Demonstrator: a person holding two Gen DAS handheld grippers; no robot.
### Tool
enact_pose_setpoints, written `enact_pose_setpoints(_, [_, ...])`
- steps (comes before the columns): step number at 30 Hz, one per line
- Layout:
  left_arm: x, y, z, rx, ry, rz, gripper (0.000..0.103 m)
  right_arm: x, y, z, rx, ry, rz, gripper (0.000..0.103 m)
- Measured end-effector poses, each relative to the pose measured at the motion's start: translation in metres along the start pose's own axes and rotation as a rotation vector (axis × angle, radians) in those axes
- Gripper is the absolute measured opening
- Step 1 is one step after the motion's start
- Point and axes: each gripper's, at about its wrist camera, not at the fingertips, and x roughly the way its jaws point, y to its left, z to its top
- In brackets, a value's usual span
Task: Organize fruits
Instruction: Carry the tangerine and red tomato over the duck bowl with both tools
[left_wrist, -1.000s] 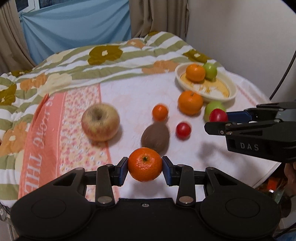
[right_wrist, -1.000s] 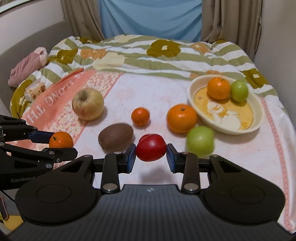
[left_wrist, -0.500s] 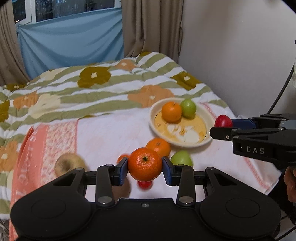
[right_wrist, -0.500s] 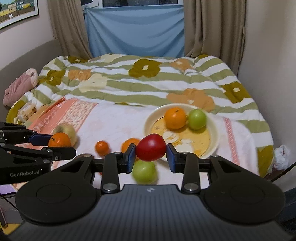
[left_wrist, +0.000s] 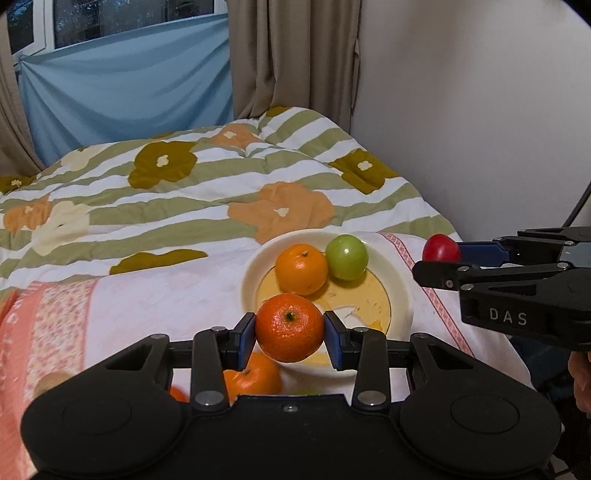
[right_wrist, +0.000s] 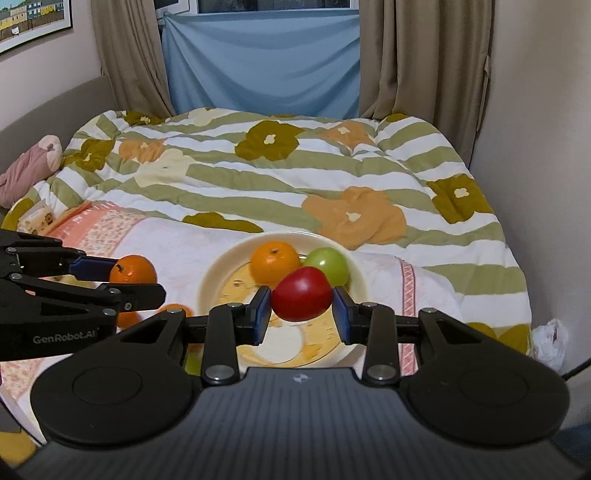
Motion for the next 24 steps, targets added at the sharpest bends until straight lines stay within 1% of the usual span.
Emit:
enact_pose_setpoints(4, [0.03, -0.016, 0.01, 0.021, 0.026, -0.005, 0.043, 0.024, -0.022, 0.003, -0.006, 0.021, 0.013, 0.05])
enact_pose_setpoints(9, [0.07, -0.037, 0.016, 0.057, 0.068, -0.029, 0.043, 0.049, -0.043, 0.004, -0.004, 0.051, 0.022, 0.05])
enact_pose_setpoints(14, [0.104, -0.053, 0.017, 0.106, 0.101, -0.047, 0.043, 0.069, -0.057, 0.003, -0.013, 0.076, 0.028, 0.05])
enact_pose_setpoints(20, [0.127, -0.066, 0.018, 0.165, 0.123, -0.044, 0.043, 0.083, -0.064, 0.0, 0.0, 0.088, 0.037, 0.051])
enact_pose_setpoints(22, [0.129, -0.066, 0.017, 0.172, 0.127, -0.041, 0.056, 0.085, -0.065, 0.0, 0.004, 0.091, 0.042, 0.051])
enact_pose_setpoints(23, [0.128, -0.065, 0.017, 0.167, 0.12, -0.036, 0.072, 0.086, -0.065, 0.001, 0.004, 0.092, 0.045, 0.05])
enact_pose_setpoints(24, [0.126, -0.064, 0.017, 0.161, 0.109, -0.034, 0.081, 0.086, -0.065, 0.001, 0.004, 0.094, 0.049, 0.05])
